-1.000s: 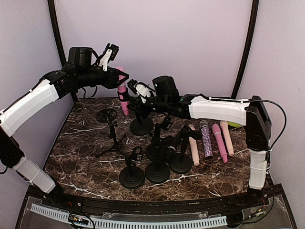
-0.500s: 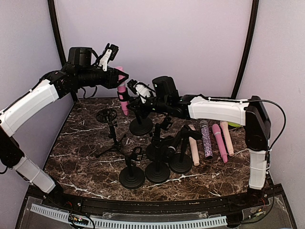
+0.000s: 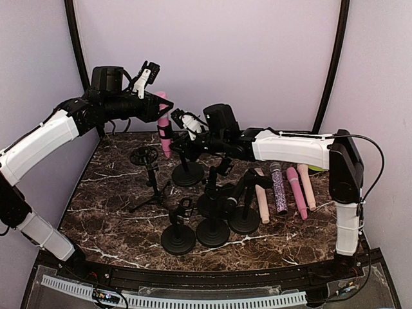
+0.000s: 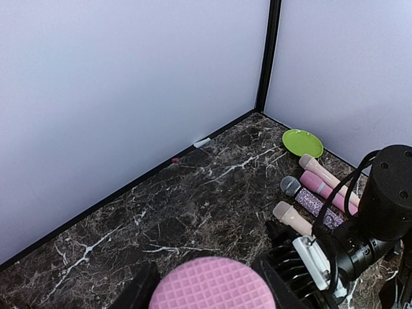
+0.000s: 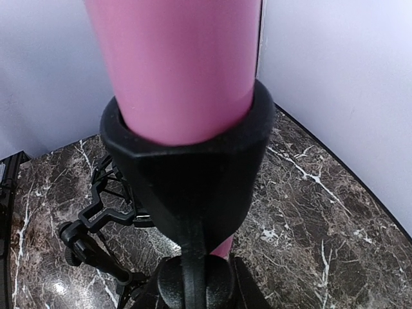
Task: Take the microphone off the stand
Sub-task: Remove the microphone from the microphone stand.
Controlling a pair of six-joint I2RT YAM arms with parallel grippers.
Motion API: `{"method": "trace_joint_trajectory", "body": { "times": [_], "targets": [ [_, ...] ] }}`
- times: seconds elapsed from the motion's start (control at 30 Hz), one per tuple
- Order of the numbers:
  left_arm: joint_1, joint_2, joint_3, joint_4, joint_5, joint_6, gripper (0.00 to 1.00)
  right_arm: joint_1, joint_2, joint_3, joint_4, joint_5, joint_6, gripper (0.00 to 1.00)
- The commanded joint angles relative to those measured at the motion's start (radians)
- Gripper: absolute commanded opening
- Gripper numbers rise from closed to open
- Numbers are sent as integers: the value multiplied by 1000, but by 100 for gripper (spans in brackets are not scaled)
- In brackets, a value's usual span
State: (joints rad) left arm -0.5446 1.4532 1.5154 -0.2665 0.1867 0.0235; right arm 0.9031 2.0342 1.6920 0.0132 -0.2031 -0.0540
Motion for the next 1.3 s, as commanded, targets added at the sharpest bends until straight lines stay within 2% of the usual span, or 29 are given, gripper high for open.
{"method": "trace_joint_trajectory", "body": {
  "times": [0.0,0.27,0.57,1.27],
  "targets": [
    [18,-133,28,250,29,11,0,-21,58,1,-175,-6,29,0],
    [18,-132,40,229,26,12,0,-23,66,-7,-164,-7,34,0],
    [59,-83,113,159,30,-59,0,-7,4,-114,-75,65,-23,0],
    [119,-16,186,144,105,-105,0,8,57,-74,-134,84,-54,0]
  ]
}}
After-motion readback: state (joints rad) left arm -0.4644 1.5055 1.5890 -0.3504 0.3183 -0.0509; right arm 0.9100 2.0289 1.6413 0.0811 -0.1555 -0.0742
